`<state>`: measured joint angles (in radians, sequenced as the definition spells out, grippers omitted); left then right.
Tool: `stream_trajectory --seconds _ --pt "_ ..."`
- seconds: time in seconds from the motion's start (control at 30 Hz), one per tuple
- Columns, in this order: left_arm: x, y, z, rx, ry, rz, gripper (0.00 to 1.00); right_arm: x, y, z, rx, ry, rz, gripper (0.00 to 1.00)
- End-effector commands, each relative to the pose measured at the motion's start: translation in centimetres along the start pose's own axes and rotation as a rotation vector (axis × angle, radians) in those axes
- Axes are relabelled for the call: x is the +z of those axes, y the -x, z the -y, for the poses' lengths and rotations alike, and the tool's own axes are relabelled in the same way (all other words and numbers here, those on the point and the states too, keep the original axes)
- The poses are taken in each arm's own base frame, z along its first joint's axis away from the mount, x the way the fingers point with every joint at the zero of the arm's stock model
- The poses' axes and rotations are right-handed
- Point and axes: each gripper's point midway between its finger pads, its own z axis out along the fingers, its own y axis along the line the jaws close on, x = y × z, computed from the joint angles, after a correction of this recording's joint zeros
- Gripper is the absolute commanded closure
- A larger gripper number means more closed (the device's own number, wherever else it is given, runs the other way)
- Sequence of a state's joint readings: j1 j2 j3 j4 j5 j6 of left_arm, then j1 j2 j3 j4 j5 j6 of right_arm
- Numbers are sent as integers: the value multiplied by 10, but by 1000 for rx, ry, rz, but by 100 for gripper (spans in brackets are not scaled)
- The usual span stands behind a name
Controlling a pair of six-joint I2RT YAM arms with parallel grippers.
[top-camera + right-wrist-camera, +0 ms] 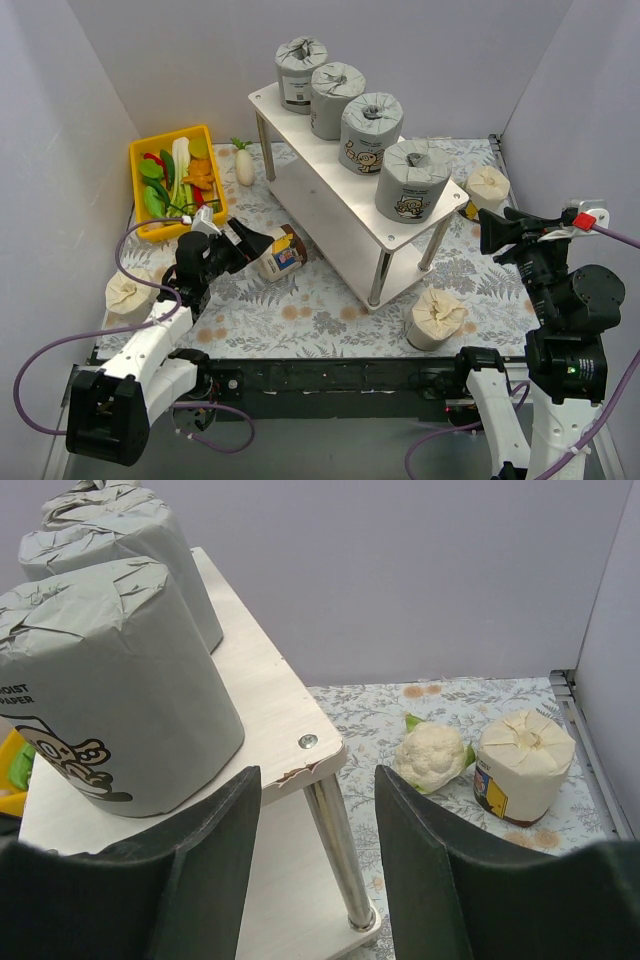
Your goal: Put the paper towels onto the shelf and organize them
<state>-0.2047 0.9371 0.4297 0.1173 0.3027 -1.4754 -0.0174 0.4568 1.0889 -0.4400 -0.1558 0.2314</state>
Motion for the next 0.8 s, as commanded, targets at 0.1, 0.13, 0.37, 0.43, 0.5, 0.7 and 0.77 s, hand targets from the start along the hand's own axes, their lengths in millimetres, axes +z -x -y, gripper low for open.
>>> stream_trajectory --seconds 0.1,0.13,0.37,0.43,0.5,0.7,0.77 --pt "-3 11 -1 -58 -8 96 8 -4 19 -5 -13 13 63 43" --pt "-4 11 -4 -65 3 100 8 -3 19 -5 -13 12 62 43" --pt "-3 2 -23 -125 52 111 8 1 11 0 -12 -2 48 43" --pt "0 -6 -27 -151 53 80 9 1 12 0 -13 -2 53 43" --pt "2 -8 -24 -157 33 71 9 1 13 1 -14 -7 60 43" --pt "6 -8 -19 -164 -29 88 12 3 7 2 -11 -4 45 43" --pt "8 -12 -20 -186 -37 71 14 4 5 2 -11 -3 45 43"
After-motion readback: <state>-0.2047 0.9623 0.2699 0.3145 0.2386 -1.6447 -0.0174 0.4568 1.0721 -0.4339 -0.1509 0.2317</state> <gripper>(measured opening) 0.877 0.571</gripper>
